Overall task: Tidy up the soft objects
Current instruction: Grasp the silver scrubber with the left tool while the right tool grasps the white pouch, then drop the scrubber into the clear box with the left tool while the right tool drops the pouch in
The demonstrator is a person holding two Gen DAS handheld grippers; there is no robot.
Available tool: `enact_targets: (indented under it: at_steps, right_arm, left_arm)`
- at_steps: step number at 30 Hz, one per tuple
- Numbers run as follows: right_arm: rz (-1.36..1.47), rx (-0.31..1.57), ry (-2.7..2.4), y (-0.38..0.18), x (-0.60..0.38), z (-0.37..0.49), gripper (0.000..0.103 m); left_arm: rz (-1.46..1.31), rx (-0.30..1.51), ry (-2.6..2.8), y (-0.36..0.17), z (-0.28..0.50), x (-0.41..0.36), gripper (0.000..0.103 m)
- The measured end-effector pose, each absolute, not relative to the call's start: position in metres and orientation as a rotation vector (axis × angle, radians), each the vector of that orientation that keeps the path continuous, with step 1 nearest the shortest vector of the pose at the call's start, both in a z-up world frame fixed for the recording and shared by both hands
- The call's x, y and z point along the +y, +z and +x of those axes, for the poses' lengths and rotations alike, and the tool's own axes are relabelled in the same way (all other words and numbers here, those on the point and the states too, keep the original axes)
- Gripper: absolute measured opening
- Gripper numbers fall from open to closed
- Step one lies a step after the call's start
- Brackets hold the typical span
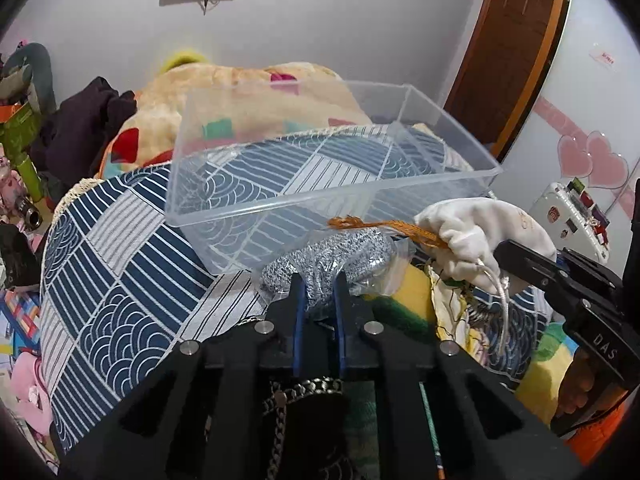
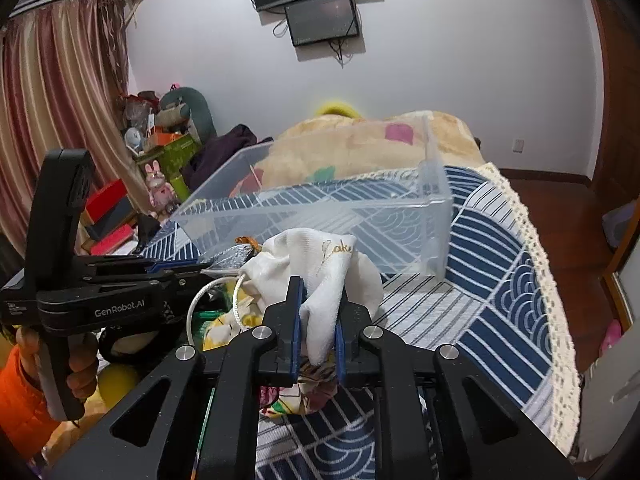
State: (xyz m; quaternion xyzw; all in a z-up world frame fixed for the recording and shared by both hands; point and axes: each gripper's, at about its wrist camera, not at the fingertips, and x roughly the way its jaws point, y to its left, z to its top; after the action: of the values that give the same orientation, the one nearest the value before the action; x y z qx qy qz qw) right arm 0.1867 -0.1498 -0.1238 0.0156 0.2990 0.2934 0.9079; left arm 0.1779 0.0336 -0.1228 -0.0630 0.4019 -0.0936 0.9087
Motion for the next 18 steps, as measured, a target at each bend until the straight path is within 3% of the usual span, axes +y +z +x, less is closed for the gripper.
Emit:
enact_targets:
  at_steps: [18]
  right_arm:
    - [0.037,0.406,0.569,-0.065,-0.161,0.188,0.011]
  left_arm:
    - [-0.121,0.594,-0.158,-0.047,0.157,0.049,0.010]
